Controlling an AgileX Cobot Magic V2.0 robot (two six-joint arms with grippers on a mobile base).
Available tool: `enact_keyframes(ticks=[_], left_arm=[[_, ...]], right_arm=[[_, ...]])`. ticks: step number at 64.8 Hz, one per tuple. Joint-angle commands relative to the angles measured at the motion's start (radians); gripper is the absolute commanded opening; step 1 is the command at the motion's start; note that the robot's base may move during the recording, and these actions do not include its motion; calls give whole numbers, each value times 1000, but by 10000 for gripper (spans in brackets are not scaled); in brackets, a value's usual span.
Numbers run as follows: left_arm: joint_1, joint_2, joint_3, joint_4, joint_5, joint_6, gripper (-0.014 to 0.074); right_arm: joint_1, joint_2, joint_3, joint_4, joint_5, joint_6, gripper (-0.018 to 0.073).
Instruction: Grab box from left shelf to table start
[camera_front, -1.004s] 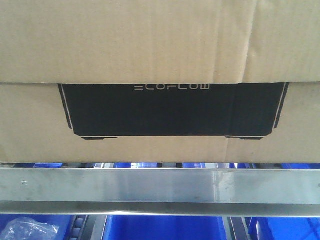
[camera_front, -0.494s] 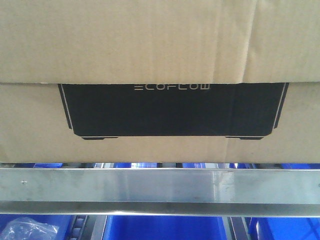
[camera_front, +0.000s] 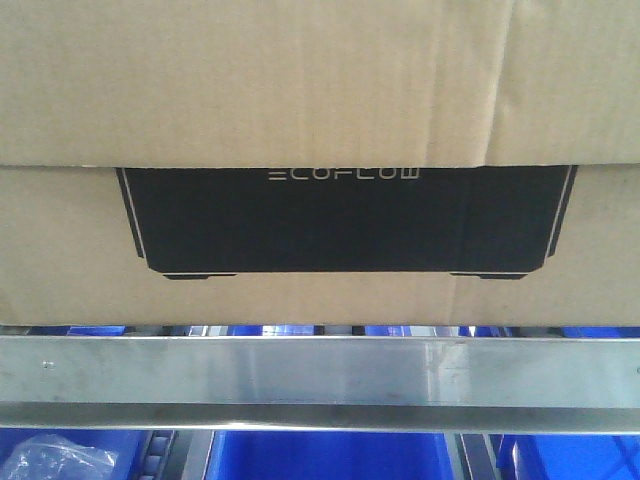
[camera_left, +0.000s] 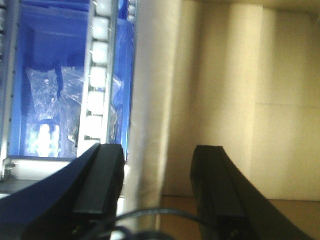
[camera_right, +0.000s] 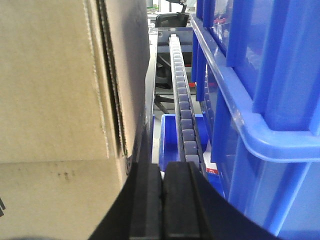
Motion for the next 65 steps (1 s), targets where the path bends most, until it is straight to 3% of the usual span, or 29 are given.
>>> enact_keyframes(ticks=[1, 19, 41, 65], left_arm=[[3, -27, -35, 1, -37, 4, 230], [3, -27, -35, 10, -37, 4, 199], [3, -27, -35, 10, -37, 4, -108], [3, -27, -35, 4, -37, 4, -102]], right_arm=[[-7, -14, -18, 4, -95, -8, 50], [-7, -14, -18, 4, -95, -8, 50], [-7, -14, -18, 4, -95, -8, 50], [-7, -14, -18, 4, -95, -8, 50]])
